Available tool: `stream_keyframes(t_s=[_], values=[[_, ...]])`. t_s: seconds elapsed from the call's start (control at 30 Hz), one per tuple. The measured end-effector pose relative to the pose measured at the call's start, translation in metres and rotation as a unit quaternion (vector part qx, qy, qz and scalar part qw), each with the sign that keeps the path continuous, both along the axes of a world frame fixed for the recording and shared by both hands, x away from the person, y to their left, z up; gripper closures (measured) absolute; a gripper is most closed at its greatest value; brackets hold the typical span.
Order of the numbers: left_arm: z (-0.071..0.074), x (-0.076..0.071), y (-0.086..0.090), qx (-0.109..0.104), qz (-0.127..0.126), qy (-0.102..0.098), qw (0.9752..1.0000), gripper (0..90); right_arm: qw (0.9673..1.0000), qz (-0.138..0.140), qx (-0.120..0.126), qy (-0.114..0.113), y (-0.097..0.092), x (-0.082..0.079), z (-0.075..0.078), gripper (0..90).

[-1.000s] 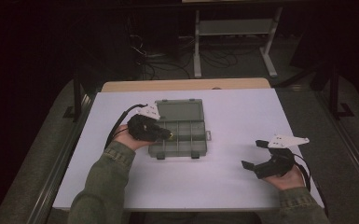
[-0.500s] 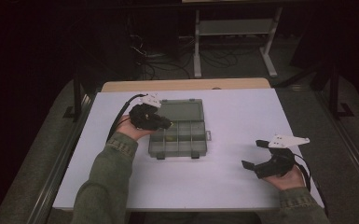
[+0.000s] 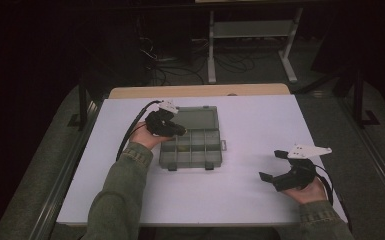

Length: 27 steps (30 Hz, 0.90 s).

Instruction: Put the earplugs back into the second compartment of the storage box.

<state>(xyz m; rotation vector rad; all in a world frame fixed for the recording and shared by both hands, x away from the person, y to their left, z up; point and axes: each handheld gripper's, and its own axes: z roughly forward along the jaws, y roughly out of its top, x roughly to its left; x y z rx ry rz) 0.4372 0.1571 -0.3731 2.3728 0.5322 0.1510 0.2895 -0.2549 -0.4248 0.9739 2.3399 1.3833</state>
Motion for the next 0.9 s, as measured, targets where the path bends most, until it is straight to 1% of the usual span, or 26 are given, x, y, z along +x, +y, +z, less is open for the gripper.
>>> stream_keyframes(t_s=[0.03, 0.07, 0.1, 0.23, 0.3, 0.33, 0.37, 0.4, 0.43, 0.47, 0.5, 0.53, 0.57, 0.6, 0.63, 0.73, 0.77, 0.8, 0.83, 0.9], values=[[0.000, 0.000, 0.000, 0.000, 0.000, 0.000, 1.0000, 81.7, 1.0000, 0.000, 0.000, 0.000, 0.000, 0.000, 0.000, 0.0], [-0.005, 0.002, -0.002, 0.008, -0.001, 0.003, 1.0000, 81.6, 1.0000, 0.000, -0.001, 0.001, 0.000, 0.000, 0.000, 0.0], [-0.005, 0.002, -0.002, 0.008, -0.001, 0.003, 1.0000, 81.6, 1.0000, 0.000, -0.001, 0.001, 0.000, 0.000, 0.000, 0.0], [-0.012, 0.006, -0.005, 0.018, 0.002, 0.012, 0.9998, 80.7, 1.0000, 0.000, -0.002, 0.000, 0.000, 0.000, -0.001, 0.0], [-0.015, 0.007, -0.007, 0.029, 0.004, 0.014, 0.9995, 80.2, 1.0000, 0.000, -0.002, 0.000, 0.000, 0.000, -0.001, 0.0], [-0.017, 0.007, -0.008, 0.031, 0.009, 0.015, 0.9994, 77.0, 1.0000, 0.001, -0.002, 0.001, 0.000, 0.000, -0.001, 0.0], [-0.017, 0.007, -0.008, 0.032, 0.012, 0.017, 0.9993, 77.0, 1.0000, 0.001, -0.002, 0.001, 0.000, 0.000, -0.001, 0.0], [-0.018, 0.008, -0.007, 0.031, 0.017, 0.019, 0.9992, 72.7, 1.0000, 0.001, -0.004, 0.002, 0.000, 0.000, -0.001, 0.0], [-0.018, 0.008, -0.007, 0.031, 0.017, 0.019, 0.9992, 69.7, 1.0000, 0.001, -0.004, 0.002, 0.000, 0.000, -0.001, 0.0], [-0.018, 0.008, -0.007, 0.026, 0.018, 0.022, 0.9992, 66.6, 1.0000, 0.002, -0.004, 0.004, 0.000, 0.000, -0.001, 0.0], [-0.018, 0.008, -0.007, 0.025, 0.018, 0.024, 0.9992, 66.6, 1.0000, 0.002, -0.004, 0.004, 0.000, 0.000, -0.001, 0.0], [-0.017, 0.007, -0.007, 0.025, 0.016, 0.024, 0.9993, 63.7, 1.0000, 0.002, -0.004, 0.004, 0.000, 0.000, -0.001, 0.0], [-0.016, 0.006, -0.007, 0.023, 0.017, 0.022, 0.9994, 61.5, 1.0000, 0.002, -0.004, 0.004, 0.000, 0.000, -0.001, 0.0], [-0.015, 0.006, -0.006, 0.019, 0.016, 0.021, 0.9995, 55.2, 1.0000, 0.002, -0.003, 0.003, 0.000, 0.000, -0.001, 0.0], [-0.014, 0.005, -0.005, 0.012, 0.014, 0.022, 0.9996, 55.2, 1.0000, 0.002, -0.003, 0.003, 0.000, 0.000, -0.001, 0.0], [-0.010, 0.002, -0.001, -0.011, 0.009, 0.022, 0.9996, 41.8, 1.0000, 0.002, -0.004, 0.004, 0.000, 0.000, -0.001, 0.0], [-0.009, 0.000, 0.001, -0.016, 0.003, 0.017, 0.9997, 38.2, 1.0000, 0.002, -0.004, 0.004, 0.000, 0.000, -0.001, 0.0], [-0.008, -0.002, 0.003, -0.023, -0.002, 0.011, 0.9997, 31.9, 1.0000, 0.001, -0.004, 0.003, 0.000, 0.000, -0.001, 0.0], [-0.008, -0.003, 0.005, -0.031, -0.006, 0.010, 0.9995, 31.9, 1.0000, 0.001, -0.004, 0.003, 0.000, 0.000, -0.001, 0.0], [-0.008, -0.006, 0.008, -0.040, -0.007, 0.007, 0.9991, 24.4, 1.0000, 0.000, -0.003, 0.003, 0.000, 0.000, -0.001, 0.0]])
